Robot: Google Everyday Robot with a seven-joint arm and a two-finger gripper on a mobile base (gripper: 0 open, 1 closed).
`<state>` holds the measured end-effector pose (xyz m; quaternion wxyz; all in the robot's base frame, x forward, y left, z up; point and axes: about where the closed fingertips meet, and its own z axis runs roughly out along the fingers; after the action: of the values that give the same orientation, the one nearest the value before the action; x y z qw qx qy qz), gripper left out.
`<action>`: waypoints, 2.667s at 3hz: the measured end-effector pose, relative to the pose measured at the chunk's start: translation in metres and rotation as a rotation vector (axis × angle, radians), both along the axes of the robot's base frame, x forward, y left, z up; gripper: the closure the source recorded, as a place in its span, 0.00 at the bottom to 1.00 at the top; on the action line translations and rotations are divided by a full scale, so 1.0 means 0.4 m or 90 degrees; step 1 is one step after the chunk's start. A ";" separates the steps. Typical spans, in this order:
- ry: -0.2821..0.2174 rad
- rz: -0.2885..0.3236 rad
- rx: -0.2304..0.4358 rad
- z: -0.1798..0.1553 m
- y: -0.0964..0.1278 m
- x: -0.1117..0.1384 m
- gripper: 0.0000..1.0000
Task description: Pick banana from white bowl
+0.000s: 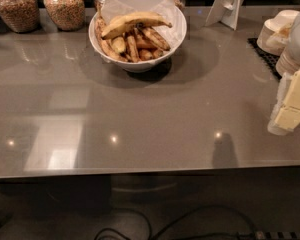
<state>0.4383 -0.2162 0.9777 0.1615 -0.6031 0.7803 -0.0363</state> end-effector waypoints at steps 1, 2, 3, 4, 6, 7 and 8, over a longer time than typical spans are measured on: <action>0.000 0.000 0.000 0.000 0.000 0.000 0.00; -0.021 0.010 0.009 0.008 0.010 0.012 0.00; -0.082 0.059 0.049 0.022 0.063 0.086 0.00; -0.151 0.127 0.105 0.045 0.158 0.211 0.00; -0.207 0.200 0.154 0.068 0.264 0.355 0.00; -0.232 0.217 0.168 0.085 0.289 0.423 0.00; -0.250 0.235 0.207 0.094 0.342 0.526 0.00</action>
Offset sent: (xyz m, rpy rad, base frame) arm 0.0114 0.0074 0.0024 0.0333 -0.0575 0.0354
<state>0.6487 -0.0793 1.0154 0.4074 -0.6825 0.6069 0.0032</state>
